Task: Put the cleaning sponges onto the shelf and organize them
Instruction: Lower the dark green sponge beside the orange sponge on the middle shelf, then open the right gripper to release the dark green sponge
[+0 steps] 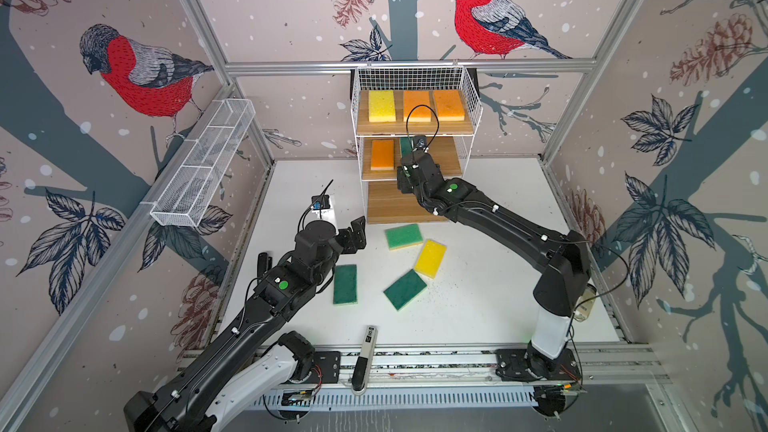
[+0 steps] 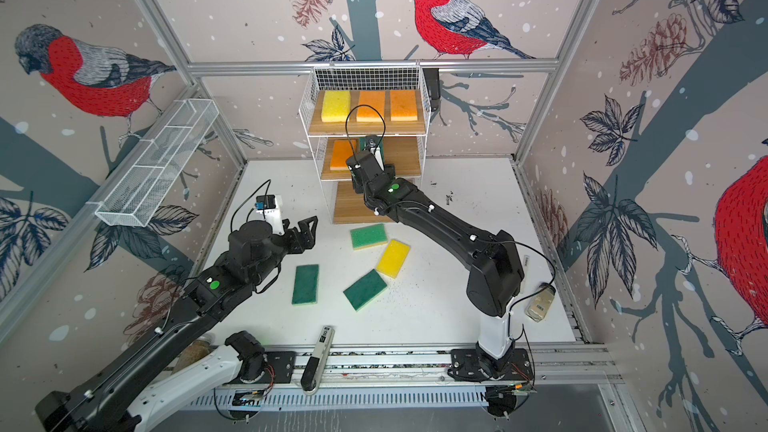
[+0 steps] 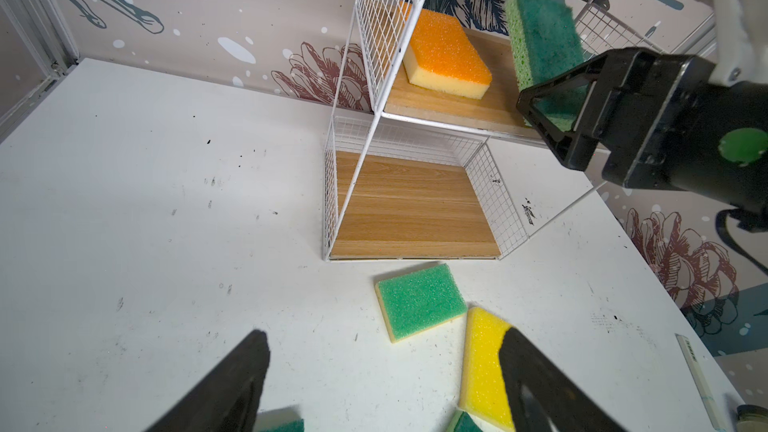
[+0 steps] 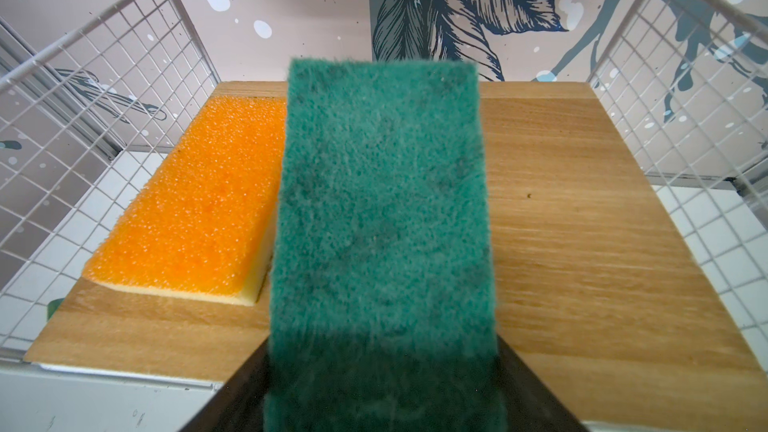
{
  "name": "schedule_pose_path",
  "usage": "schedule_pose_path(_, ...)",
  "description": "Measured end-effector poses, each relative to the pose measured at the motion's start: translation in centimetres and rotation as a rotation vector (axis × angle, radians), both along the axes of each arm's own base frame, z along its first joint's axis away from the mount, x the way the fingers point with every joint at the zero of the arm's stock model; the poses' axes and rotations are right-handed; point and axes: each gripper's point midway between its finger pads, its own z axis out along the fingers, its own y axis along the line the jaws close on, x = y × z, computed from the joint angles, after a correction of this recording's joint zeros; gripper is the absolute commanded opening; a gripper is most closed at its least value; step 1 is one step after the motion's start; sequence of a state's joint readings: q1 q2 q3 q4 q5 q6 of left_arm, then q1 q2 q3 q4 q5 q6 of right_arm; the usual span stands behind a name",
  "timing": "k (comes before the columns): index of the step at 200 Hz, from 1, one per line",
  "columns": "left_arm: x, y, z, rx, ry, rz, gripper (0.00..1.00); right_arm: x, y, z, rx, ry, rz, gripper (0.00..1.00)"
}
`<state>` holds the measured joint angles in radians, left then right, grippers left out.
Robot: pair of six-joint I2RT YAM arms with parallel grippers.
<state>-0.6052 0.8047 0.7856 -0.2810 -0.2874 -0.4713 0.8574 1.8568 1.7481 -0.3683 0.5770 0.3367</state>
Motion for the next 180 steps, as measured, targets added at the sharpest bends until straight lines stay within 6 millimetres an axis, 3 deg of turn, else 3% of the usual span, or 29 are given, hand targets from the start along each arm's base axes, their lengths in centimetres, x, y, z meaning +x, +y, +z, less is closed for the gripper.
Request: schedule_pose_path(180,-0.19,-0.33,0.14,-0.012,-0.009,-0.024,0.87,0.84,-0.21,-0.37,0.015,-0.008,-0.049,0.78)
